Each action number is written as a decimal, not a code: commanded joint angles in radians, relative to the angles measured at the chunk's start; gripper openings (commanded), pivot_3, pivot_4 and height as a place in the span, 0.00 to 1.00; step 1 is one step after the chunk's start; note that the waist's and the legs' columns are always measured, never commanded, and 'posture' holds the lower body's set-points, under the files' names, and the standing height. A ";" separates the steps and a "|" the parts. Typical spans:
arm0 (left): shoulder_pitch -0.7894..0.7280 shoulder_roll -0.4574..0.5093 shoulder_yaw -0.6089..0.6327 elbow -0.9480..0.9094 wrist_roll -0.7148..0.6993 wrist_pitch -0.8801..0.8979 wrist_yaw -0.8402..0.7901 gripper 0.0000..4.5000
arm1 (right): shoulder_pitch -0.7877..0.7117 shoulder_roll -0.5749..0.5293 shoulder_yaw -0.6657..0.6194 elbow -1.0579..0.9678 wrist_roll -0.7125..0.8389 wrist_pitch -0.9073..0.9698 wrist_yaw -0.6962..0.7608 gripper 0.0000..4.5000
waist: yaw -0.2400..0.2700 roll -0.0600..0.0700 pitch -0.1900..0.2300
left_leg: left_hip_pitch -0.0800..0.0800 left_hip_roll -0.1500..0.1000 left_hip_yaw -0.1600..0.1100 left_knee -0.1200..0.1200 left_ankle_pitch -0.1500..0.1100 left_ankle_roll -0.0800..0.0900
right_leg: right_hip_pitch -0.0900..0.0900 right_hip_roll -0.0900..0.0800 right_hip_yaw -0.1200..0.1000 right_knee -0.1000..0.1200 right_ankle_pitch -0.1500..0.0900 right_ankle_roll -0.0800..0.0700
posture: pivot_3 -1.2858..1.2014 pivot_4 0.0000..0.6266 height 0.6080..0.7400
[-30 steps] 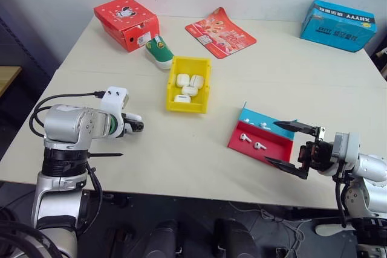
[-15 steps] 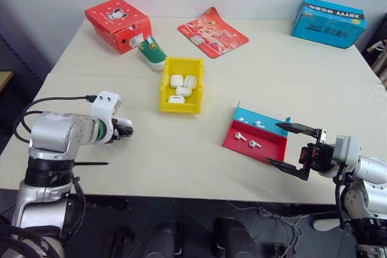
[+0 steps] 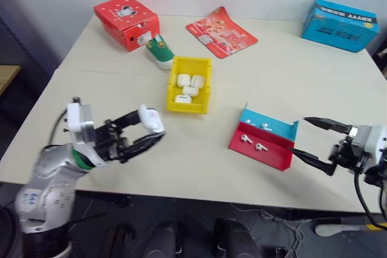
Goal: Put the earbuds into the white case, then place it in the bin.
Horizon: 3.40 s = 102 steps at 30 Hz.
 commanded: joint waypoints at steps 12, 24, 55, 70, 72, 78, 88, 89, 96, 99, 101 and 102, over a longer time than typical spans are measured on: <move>-0.099 -0.173 -0.291 0.125 0.058 -0.257 -0.111 0.63 | 0.304 -0.006 -0.222 -0.054 -0.060 0.142 -0.161 1.00 | -0.019 0.001 -0.001 | 0.005 0.002 0.006 0.000 -0.003 0.007 | 0.007 0.002 0.002 -0.008 0.003 0.005 | 0.52 0.24 1.00; -0.113 -0.136 -0.301 0.209 0.067 -0.282 -0.172 0.63 | -0.057 -0.288 0.184 -0.469 0.044 0.803 -0.295 1.00 | -0.010 0.004 -0.001 | 0.001 0.002 -0.001 0.001 -0.004 0.007 | 0.006 0.001 -0.004 -0.013 0.002 0.004 | 0.52 0.24 1.00; -0.045 -0.105 -0.328 0.145 0.105 -0.309 -0.088 0.63 | -0.537 -0.256 0.687 -0.401 -0.227 1.004 -0.317 0.37 | -0.017 0.004 -0.001 | -0.014 0.000 -0.005 0.005 -0.001 0.014 | -0.001 0.001 -0.011 -0.015 0.004 0.008 | 0.52 0.24 1.00; -0.052 -0.095 -0.324 0.151 0.095 -0.302 -0.083 0.63 | -0.546 -0.239 0.707 -0.360 -0.279 1.007 -0.301 0.37 | -0.017 0.004 -0.001 | -0.014 0.000 -0.004 0.006 0.000 0.014 | -0.001 0.001 -0.011 -0.014 0.004 0.008 | 0.52 0.24 1.00; -0.053 -0.094 -0.323 0.151 0.095 -0.301 -0.083 0.63 | -0.542 -0.238 0.704 -0.360 -0.280 1.010 -0.298 0.37 | -0.017 0.004 -0.001 | -0.014 0.000 -0.004 0.007 -0.001 0.014 | -0.001 0.001 -0.011 -0.014 0.004 0.008 | 0.52 0.24 1.00; -0.053 -0.088 -0.320 0.151 0.091 -0.299 -0.082 0.63 | -0.525 -0.227 0.702 -0.364 -0.275 1.016 -0.296 0.37 | -0.017 0.004 -0.001 | -0.014 0.000 -0.005 0.007 -0.001 0.014 | -0.001 0.001 -0.011 -0.014 0.004 0.008 | 0.52 0.24 1.00; -0.049 -0.086 -0.323 0.146 0.092 -0.299 -0.079 0.63 | -0.515 -0.212 0.702 -0.354 -0.283 1.013 -0.299 0.37 | -0.017 0.004 -0.001 | -0.013 0.000 -0.005 0.009 -0.001 0.014 | -0.001 0.001 -0.011 -0.012 0.004 0.008 | 0.52 0.24 1.00; -0.049 -0.086 -0.324 0.145 0.093 -0.299 -0.078 0.63 | -0.514 -0.211 0.702 -0.354 -0.284 1.013 -0.300 0.37 | -0.017 0.004 -0.001 | -0.013 0.000 -0.005 0.009 -0.001 0.014 | -0.001 0.001 -0.011 -0.012 0.004 0.008 | 0.52 0.24 1.00; -0.042 -0.085 -0.325 0.138 0.094 -0.299 -0.072 0.63 | -0.502 -0.224 0.707 -0.335 -0.303 0.986 -0.288 0.37 | -0.017 0.004 -0.001 | -0.013 0.000 -0.005 0.011 -0.001 0.014 | -0.001 0.001 -0.011 -0.012 0.004 0.008 | 0.52 0.24 1.00; -0.042 -0.086 -0.326 0.137 0.095 -0.299 -0.070 0.63 | -0.499 -0.223 0.703 -0.327 -0.308 0.977 -0.283 0.37 | -0.017 0.004 -0.001 | -0.013 0.000 -0.005 0.011 -0.001 0.014 | -0.001 0.001 -0.011 -0.011 0.004 0.008 | 0.52 0.24 1.00; -0.041 -0.086 -0.326 0.136 0.096 -0.299 -0.069 0.63 | -0.494 -0.224 0.702 -0.327 -0.309 0.972 -0.279 0.37 | -0.017 0.004 -0.001 | -0.013 0.000 -0.005 0.011 -0.001 0.014 | 0.000 0.001 -0.011 -0.011 0.004 0.008 | 0.52 0.24 1.00; -0.040 -0.085 -0.325 0.135 0.095 -0.298 -0.069 0.63 | -0.491 -0.224 0.700 -0.326 -0.310 0.969 -0.278 0.37 | -0.017 0.004 -0.001 | -0.013 0.000 -0.005 0.011 -0.001 0.014 | 0.000 0.001 -0.011 -0.011 0.004 0.008 | 0.52 0.24 1.00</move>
